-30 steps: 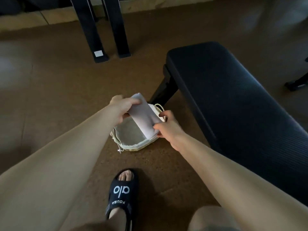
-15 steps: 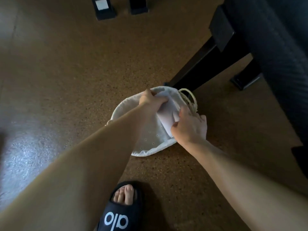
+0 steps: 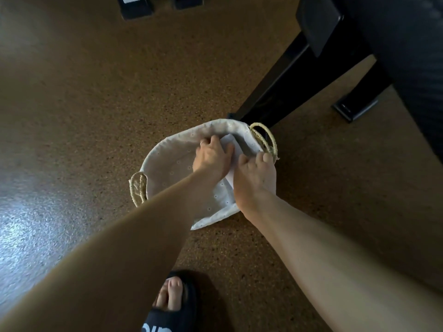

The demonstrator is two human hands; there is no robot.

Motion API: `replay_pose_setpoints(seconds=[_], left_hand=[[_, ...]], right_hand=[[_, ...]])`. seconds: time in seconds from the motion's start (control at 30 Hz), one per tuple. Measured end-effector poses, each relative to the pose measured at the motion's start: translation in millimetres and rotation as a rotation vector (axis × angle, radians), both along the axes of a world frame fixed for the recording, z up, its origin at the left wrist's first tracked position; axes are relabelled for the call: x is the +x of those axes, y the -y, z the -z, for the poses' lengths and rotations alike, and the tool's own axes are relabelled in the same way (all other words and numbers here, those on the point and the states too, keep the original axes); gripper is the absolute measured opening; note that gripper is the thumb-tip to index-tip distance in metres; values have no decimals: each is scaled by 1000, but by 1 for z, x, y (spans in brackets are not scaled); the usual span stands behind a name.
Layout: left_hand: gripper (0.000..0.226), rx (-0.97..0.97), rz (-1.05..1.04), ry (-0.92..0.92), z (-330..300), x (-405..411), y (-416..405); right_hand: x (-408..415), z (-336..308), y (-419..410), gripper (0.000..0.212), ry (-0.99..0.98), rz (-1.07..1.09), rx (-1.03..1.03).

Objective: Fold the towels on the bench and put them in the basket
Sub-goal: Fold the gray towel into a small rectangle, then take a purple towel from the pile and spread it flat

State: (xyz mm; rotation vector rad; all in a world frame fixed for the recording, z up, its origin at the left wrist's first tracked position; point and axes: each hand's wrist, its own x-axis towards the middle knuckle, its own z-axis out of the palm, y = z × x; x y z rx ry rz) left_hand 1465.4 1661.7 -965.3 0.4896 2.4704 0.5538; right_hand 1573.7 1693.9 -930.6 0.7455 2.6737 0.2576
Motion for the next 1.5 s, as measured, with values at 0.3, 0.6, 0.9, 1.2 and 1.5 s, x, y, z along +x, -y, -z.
replay_pose_setpoints(seconds=[0.3, 0.6, 0.9, 1.2, 1.5], left_hand=[[44, 149, 135, -98, 0, 5, 37], [43, 253, 416, -136, 20, 13, 47], [69, -97, 623, -58, -9, 1, 53], [58, -88, 667, -195, -214, 34, 31], [30, 298, 823, -309, -415, 211, 41]], right_hand=[[-2, -1, -8, 48, -48, -78, -254], [-12, 14, 5, 72, 72, 99, -358], [-8, -6, 13, 66, 153, 193, -435], [51, -182, 37, 36, -200, 211, -584], [241, -378, 26, 22, -660, 368, -534]])
